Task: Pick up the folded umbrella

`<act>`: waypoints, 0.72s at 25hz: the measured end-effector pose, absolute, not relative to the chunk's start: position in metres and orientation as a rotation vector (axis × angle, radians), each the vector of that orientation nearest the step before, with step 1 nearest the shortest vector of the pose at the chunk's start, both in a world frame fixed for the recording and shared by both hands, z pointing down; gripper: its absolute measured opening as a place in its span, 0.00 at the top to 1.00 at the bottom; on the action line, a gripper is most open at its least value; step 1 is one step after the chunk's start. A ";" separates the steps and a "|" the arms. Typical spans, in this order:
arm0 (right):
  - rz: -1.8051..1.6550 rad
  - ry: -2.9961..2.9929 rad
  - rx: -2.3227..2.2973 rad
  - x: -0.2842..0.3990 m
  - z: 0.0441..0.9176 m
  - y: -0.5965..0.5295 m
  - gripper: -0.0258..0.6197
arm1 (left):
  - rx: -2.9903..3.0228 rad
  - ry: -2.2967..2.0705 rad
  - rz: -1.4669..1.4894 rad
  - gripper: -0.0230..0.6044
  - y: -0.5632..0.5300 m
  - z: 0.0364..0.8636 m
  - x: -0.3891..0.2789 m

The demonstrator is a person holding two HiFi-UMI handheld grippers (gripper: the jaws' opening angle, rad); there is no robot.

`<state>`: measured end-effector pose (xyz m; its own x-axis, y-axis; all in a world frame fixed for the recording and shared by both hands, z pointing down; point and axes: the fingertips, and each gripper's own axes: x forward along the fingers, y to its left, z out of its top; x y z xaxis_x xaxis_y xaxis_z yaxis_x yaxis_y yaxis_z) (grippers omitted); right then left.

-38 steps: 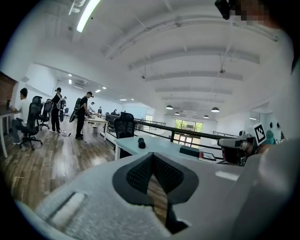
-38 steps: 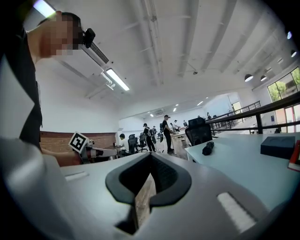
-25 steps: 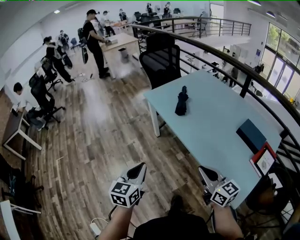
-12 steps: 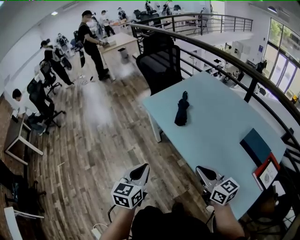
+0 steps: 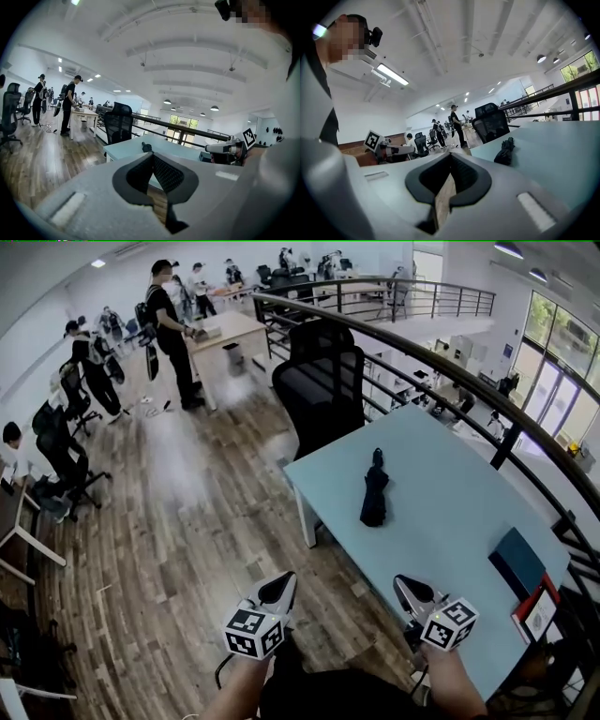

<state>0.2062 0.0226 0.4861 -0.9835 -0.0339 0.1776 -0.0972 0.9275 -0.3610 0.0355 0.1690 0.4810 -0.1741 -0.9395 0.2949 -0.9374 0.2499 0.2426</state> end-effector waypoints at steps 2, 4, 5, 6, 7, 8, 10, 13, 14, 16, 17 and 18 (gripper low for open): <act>0.572 -2.922 0.111 0.167 0.483 0.021 0.96 | 1.739 -2.140 -0.005 0.95 0.164 0.480 -0.003; 0.574 -2.933 0.105 0.123 0.475 0.024 0.96 | 1.750 -2.144 0.001 0.95 0.163 0.473 -0.046; 0.568 -2.938 0.096 0.102 0.471 0.027 0.96 | 1.752 -2.150 0.003 0.95 0.165 0.469 -0.069; 0.562 -2.942 0.088 0.081 0.467 0.031 0.96 | 1.753 -2.156 0.003 0.95 0.167 0.465 -0.091; 0.559 -2.946 0.082 0.061 0.464 0.034 0.96 | 1.753 -2.162 0.002 0.95 0.169 0.463 -0.113; 0.557 -2.947 0.080 0.043 0.462 0.038 0.96 | 1.753 -2.165 0.001 0.95 0.171 0.461 -0.133; 0.557 -2.941 0.087 0.010 0.465 0.044 0.96 | 1.758 -2.161 0.000 0.95 0.175 0.461 -0.167; 0.569 -2.929 0.118 -0.027 0.474 0.045 0.96 | 1.785 -2.126 0.018 0.95 0.171 0.469 -0.202; 0.577 -2.926 0.134 -0.037 0.478 0.044 0.96 | 1.798 -2.109 0.027 0.95 0.167 0.473 -0.209; 0.596 -2.922 0.166 -0.051 0.484 0.044 0.96 | 1.826 -2.074 0.043 0.95 0.162 0.480 -0.219; 0.604 -2.919 0.180 -0.056 0.486 0.046 0.96 | 1.841 -2.057 0.050 0.95 0.161 0.482 -0.222; 0.611 -2.913 0.192 -0.059 0.489 0.050 0.96 | 1.856 -2.043 0.055 0.95 0.160 0.482 -0.225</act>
<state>-0.0591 0.0496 0.4889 -0.9791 -0.0927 0.1808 -0.1575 0.9085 -0.3871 -0.2252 0.1602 0.4818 -0.0570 -0.9520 0.3007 -0.9668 0.1278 0.2214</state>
